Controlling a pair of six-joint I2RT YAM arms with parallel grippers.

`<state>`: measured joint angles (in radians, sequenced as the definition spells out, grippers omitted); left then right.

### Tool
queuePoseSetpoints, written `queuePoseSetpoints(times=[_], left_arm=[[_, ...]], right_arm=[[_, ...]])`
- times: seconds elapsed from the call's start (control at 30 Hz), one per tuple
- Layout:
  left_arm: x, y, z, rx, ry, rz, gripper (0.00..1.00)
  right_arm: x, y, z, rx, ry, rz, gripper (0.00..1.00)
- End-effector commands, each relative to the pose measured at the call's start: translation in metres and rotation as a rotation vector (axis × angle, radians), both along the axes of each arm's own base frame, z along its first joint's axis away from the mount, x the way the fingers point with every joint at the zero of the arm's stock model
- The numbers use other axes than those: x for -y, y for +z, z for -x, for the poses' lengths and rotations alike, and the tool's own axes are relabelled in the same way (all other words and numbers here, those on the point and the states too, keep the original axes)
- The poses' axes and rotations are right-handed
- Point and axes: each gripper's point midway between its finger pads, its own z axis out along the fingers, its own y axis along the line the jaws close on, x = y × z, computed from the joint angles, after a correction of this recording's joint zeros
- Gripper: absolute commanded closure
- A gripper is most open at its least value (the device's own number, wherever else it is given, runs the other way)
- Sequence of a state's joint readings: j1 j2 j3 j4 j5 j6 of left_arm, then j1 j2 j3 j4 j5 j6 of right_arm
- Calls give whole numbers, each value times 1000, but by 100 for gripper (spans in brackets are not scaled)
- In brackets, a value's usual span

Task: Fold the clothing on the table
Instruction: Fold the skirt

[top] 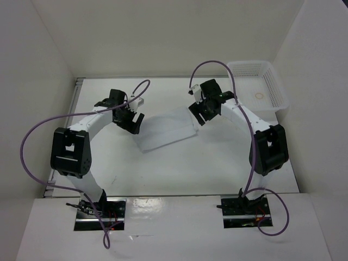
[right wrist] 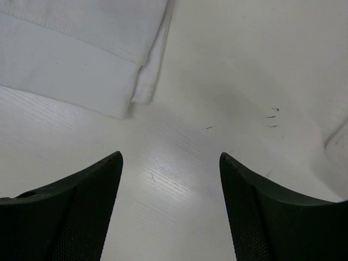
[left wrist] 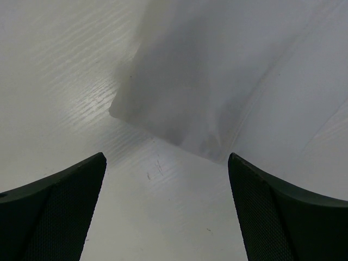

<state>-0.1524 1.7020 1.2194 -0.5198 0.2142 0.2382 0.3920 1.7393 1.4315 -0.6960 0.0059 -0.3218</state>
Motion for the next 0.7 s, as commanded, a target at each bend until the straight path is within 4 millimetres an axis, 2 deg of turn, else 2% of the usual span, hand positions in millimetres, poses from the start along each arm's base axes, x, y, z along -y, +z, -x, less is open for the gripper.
queuePoseSetpoints(times=[0.0,0.1,0.13,0.27,0.37,0.4,0.43,0.47,0.67], left_arm=[[-1,-13,-7,9,-39,-13,3],[-8,-23,-12,-12,-10,0,4],[-8,-18,-20,1,-10,19,5],[-7,-28,-30,-27,-1,45,13],[-5,-33,-35,-35,-5,52,27],[-7,-29,-39,-24,-1,61,30],[-5,-33,-38,-37,-6,71,37],[-5,-29,-42,-25,-6,72,40],[2,-35,-46,-54,-41,98,42]], right_arm=[[-4,4,-2,-4,-11,-34,23],[-5,-2,-2,-26,-6,-33,23],[-6,1,-4,-18,-6,-37,23],[-5,-4,-2,-35,-6,-30,23],[-5,-4,-2,-35,-6,-30,23],[-5,-4,-2,-35,-6,-30,23],[-5,-4,-2,-35,-6,-30,23],[-5,-4,-2,-35,-6,-30,23],[-5,-4,-2,-35,-6,-30,23]])
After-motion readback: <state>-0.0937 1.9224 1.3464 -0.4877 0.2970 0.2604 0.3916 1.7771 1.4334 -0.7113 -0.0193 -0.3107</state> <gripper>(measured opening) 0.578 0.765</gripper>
